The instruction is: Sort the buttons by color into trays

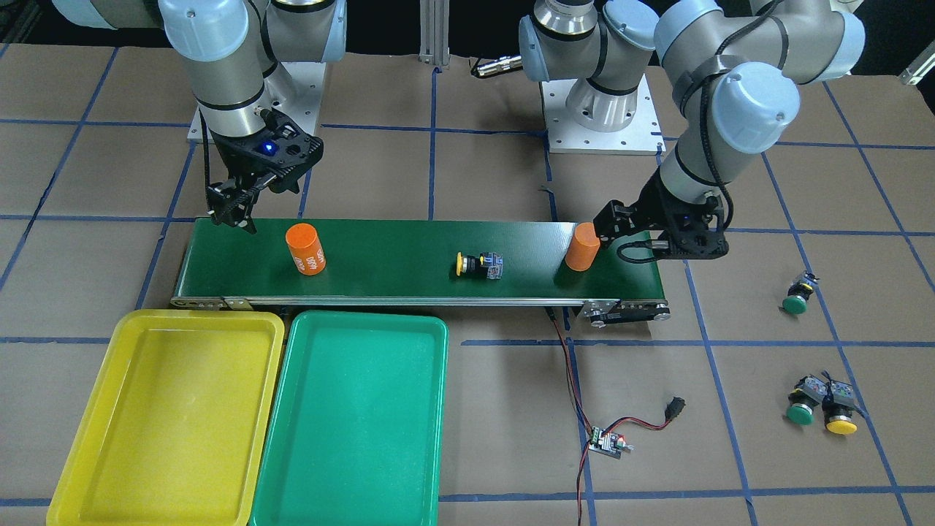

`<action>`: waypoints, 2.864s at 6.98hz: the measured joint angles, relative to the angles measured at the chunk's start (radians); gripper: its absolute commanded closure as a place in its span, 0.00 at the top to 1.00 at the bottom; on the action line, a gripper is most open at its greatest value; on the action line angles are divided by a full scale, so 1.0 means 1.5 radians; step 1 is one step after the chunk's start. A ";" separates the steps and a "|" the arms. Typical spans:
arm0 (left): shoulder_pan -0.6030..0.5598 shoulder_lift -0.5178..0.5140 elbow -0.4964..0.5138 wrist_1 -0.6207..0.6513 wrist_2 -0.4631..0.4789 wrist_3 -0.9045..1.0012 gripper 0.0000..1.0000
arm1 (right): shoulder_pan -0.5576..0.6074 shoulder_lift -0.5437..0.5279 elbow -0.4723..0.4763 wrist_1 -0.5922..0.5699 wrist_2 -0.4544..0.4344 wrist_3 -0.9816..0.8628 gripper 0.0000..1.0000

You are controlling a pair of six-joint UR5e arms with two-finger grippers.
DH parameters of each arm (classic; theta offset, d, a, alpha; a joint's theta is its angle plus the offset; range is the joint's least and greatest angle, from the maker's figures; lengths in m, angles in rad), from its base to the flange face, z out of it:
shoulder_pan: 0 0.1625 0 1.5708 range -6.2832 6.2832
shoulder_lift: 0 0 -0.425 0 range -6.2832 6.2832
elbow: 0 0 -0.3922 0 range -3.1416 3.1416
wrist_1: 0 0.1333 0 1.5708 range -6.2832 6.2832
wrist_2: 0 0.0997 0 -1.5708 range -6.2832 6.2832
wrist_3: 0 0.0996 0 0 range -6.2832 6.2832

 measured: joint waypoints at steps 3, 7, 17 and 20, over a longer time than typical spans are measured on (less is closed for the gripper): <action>0.128 -0.032 0.036 0.001 -0.002 0.104 1.00 | 0.003 0.001 0.023 -0.052 0.004 -0.164 1.00; 0.264 -0.137 0.036 0.115 0.003 0.231 1.00 | 0.010 0.071 0.023 -0.063 0.001 -0.282 1.00; 0.358 -0.221 0.033 0.199 0.004 0.315 1.00 | 0.008 0.123 0.027 -0.081 0.002 -0.306 1.00; 0.373 -0.231 0.044 0.199 0.052 0.429 1.00 | 0.010 0.158 0.027 -0.098 0.001 -0.308 1.00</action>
